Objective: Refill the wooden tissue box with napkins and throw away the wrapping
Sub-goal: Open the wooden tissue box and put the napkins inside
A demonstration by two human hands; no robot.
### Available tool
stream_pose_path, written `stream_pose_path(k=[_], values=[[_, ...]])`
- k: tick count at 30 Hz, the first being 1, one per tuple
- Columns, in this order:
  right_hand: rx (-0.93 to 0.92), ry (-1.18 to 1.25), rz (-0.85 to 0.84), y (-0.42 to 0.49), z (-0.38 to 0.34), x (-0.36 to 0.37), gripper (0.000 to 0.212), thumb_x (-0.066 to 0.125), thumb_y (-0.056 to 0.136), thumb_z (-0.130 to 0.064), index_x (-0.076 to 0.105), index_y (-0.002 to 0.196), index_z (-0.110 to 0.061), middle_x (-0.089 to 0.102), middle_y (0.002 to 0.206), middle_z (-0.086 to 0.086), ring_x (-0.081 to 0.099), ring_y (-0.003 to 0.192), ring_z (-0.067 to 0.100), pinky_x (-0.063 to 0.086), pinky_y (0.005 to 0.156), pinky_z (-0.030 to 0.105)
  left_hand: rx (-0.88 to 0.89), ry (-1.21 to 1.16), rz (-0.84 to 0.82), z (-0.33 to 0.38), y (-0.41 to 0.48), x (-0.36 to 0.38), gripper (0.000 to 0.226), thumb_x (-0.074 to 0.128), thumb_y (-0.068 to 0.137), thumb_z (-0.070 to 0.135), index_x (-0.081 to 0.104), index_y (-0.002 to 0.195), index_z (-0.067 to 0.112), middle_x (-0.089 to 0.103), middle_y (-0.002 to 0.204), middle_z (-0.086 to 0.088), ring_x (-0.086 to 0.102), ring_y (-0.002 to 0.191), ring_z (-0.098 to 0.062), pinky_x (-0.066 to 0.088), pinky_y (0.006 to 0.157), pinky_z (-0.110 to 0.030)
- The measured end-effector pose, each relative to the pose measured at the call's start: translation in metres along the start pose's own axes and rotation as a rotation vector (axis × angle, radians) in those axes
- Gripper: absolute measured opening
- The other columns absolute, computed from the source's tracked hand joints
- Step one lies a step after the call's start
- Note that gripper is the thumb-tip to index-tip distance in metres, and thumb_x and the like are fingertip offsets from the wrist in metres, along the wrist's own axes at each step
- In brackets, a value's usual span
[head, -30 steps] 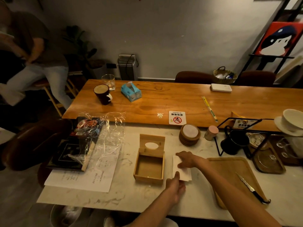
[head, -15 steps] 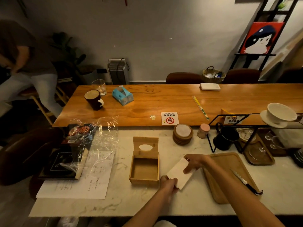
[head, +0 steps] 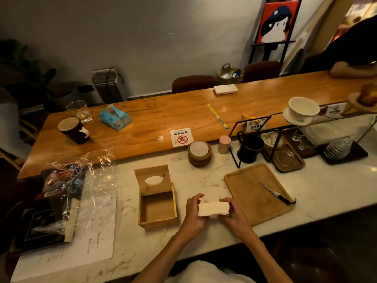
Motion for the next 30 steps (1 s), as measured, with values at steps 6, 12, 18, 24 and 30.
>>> stream_pose_path(k=[6, 12, 18, 24, 30], values=[[-0.004, -0.006, 0.038, -0.004, 0.010, 0.003, 0.048, 0.073, 0.078, -0.007, 0.052, 0.116, -0.028, 0.059, 0.119, 0.000, 0.058, 0.115, 0.013, 0.047, 0.097, 0.029, 0.014, -0.038, -0.026, -0.007, -0.002, -0.001, 0.054, 0.071, 0.076, 0.016, 0.038, 0.117, 0.027, 0.041, 0.124, -0.005, 0.048, 0.119, -0.018, 0.038, 0.100, -0.010], [-0.015, -0.002, -0.019, -0.004, 0.004, 0.015, 0.084, 0.069, 0.087, -0.009, 0.016, 0.152, -0.013, 0.023, 0.151, -0.009, 0.026, 0.127, -0.026, 0.025, 0.099, -0.003, -0.055, -0.169, -0.141, -0.009, -0.005, -0.002, 0.094, 0.070, 0.080, 0.002, 0.009, 0.149, 0.024, 0.036, 0.141, -0.002, 0.040, 0.132, -0.010, 0.038, 0.103, -0.011], [0.002, 0.053, 0.023, -0.007, -0.004, 0.021, 0.099, 0.065, 0.074, -0.044, 0.002, 0.150, -0.029, 0.017, 0.157, -0.005, 0.022, 0.143, 0.003, 0.026, 0.112, 0.015, -0.061, -0.183, -0.131, -0.006, -0.006, 0.003, 0.095, 0.065, 0.083, -0.001, 0.004, 0.153, 0.022, 0.021, 0.155, -0.001, 0.023, 0.145, -0.011, 0.024, 0.117, -0.025], [-0.001, 0.066, 0.044, -0.005, -0.012, 0.024, 0.099, 0.064, 0.079, -0.032, -0.006, 0.148, -0.026, 0.005, 0.160, 0.000, 0.011, 0.147, 0.013, 0.017, 0.119, 0.029, -0.051, -0.175, -0.082, -0.006, -0.003, 0.007, 0.092, 0.058, 0.081, -0.012, 0.008, 0.151, 0.021, 0.020, 0.156, -0.002, 0.020, 0.146, -0.015, 0.021, 0.115, -0.016], [-0.174, -0.184, 0.022, -0.007, -0.011, 0.014, 0.085, 0.054, 0.092, -0.003, -0.003, 0.152, -0.022, 0.000, 0.163, -0.001, 0.002, 0.150, 0.010, 0.009, 0.122, 0.028, -0.025, -0.138, -0.094, -0.005, -0.002, 0.002, 0.081, 0.055, 0.083, -0.009, 0.017, 0.146, 0.026, 0.033, 0.148, -0.004, 0.034, 0.139, -0.014, 0.027, 0.116, -0.024]])
Point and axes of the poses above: each hand's wrist, its own y-axis towards the middle knuckle, its own x-axis out of the palm, z = x × y, the point moved 5 cm from there along y, towards the middle knuckle
